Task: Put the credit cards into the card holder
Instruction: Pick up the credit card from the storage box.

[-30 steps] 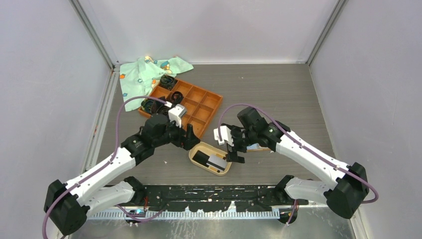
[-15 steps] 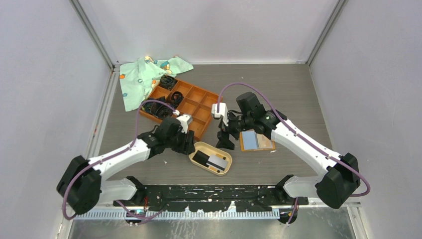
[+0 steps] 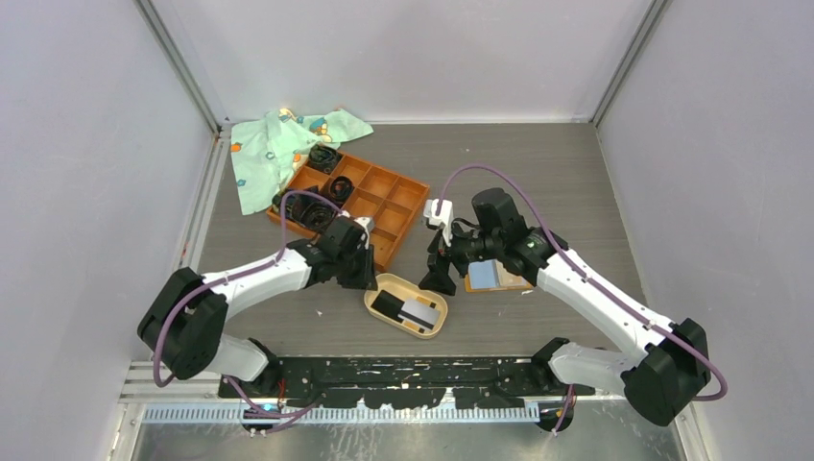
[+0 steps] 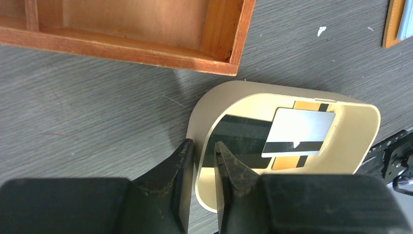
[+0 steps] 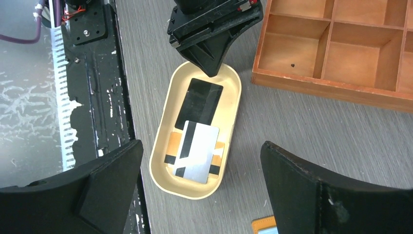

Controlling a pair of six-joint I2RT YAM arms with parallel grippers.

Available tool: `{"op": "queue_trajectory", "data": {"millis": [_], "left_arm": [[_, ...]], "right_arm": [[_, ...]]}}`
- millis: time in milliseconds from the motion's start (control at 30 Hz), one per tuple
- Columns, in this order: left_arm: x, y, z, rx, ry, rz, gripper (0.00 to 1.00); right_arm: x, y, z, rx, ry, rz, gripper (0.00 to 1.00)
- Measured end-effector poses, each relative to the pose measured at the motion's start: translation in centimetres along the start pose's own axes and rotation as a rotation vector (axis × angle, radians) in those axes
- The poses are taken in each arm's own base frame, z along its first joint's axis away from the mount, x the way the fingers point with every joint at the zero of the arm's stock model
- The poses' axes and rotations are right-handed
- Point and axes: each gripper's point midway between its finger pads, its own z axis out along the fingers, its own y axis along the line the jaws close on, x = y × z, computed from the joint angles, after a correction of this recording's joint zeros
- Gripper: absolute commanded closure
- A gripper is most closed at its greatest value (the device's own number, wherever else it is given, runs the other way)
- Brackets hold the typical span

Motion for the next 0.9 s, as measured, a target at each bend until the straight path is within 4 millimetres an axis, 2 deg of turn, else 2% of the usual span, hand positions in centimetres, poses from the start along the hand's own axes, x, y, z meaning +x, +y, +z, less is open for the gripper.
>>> {"op": "queue_trajectory", "data": {"millis": [267, 467, 700, 767, 900], "left_arm": [[1.0, -0.8, 0.3, -0.006, 0.034, -0.083, 1.00], [2.0, -0.9, 0.7, 0.002, 0.037, -0.172, 1.00], [2.5, -1.0, -0.3, 0.052, -0.057, -0.252, 1.00], [2.1, -1.2, -0.8, 0.065, -0.098, -0.274, 1.00], [0.2, -2.0, -2.2, 0.081, -0.215, -0.321, 1.00]], "right_arm": [[0.4, 0.8, -0.7, 0.016, -0.038, 0.056, 0.05], [0.2, 1.1, -1.1, 0.026, -0.073, 0.128, 0.05], [-0.8, 0.8, -1.7, 0.045, -0.116, 0.208, 0.10], [-1.0, 0.6, -1.8, 0.049, -0.126, 0.246, 0.12], [-1.7, 0.5, -2.1, 0.056, -0.148, 0.328, 0.16]]}}
